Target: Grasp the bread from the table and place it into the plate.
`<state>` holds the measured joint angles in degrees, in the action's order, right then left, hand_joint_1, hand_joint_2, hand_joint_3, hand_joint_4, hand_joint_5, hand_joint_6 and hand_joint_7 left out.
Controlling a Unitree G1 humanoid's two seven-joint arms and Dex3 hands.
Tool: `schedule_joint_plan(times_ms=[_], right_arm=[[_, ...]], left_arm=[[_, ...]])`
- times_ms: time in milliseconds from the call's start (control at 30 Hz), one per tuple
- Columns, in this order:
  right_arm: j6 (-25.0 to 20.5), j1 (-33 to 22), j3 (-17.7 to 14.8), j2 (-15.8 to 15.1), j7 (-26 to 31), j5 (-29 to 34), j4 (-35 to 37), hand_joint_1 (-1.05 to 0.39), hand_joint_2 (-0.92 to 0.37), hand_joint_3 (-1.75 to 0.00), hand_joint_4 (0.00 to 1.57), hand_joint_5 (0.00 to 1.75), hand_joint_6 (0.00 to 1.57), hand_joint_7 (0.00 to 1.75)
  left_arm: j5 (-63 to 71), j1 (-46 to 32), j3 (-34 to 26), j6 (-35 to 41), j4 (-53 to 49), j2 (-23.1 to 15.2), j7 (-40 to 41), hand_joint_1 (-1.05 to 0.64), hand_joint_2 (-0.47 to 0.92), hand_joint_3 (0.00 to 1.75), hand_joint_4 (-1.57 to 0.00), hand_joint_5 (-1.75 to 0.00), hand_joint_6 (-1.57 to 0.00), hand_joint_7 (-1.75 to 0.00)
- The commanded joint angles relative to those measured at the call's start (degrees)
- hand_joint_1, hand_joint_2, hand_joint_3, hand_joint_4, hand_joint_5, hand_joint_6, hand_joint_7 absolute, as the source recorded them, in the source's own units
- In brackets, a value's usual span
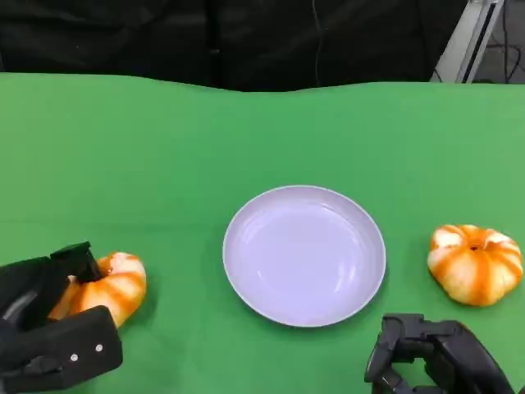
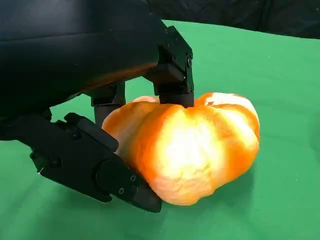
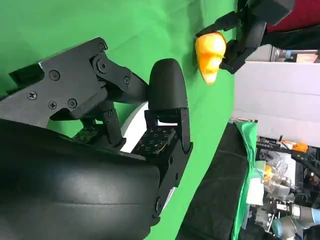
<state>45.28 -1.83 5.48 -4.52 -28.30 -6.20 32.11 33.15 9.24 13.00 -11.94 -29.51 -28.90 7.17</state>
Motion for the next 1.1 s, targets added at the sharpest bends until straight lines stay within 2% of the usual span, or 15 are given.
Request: schedule_joint_plan(times_ms=[33,767,900,1100], right_arm=[[-0.18,-0.20,-0.18,-0.27,0.28,-0.13,-0.49,-0.10,-0.62,-0.95,0.83,1.45,0.85,1.20],[-0.18,-0.20,-0.18,-0.27,0.28,-0.12,-0.49,-0.10,-0.62,-0.95,0.83,1.45,0.85,1.20],[1.02,0.32,-0.28,-0.27,-0.01,-0.09,0.99,-0.10,-0.62,-0.94,0.84,1.46,0.85,1.20],[1.23,0.43,-0.30,-0.25,-0.03,-0.10,1.24,-0.11,-0.63,-0.94,0.84,1.46,0.85,1.20]], left_arm=[[-0.67,-0.69,-0.85,-0.32,0.51,-0.36,0.86,-0.15,0.79,0.00,-0.70,-1.75,-0.54,-1.75],[-0.63,-0.70,-0.90,-0.34,0.51,-0.33,0.84,-0.15,0.80,0.00,-0.70,-1.75,-0.54,-1.75],[0.17,-4.59,-2.26,-2.68,11.25,-0.29,3.69,-0.17,0.79,0.00,-0.71,-1.75,-0.53,-1.75],[0.45,-5.27,-2.69,-2.23,12.46,-0.11,3.34,-0.17,0.79,0.00,-0.71,-1.75,-0.53,-1.75]])
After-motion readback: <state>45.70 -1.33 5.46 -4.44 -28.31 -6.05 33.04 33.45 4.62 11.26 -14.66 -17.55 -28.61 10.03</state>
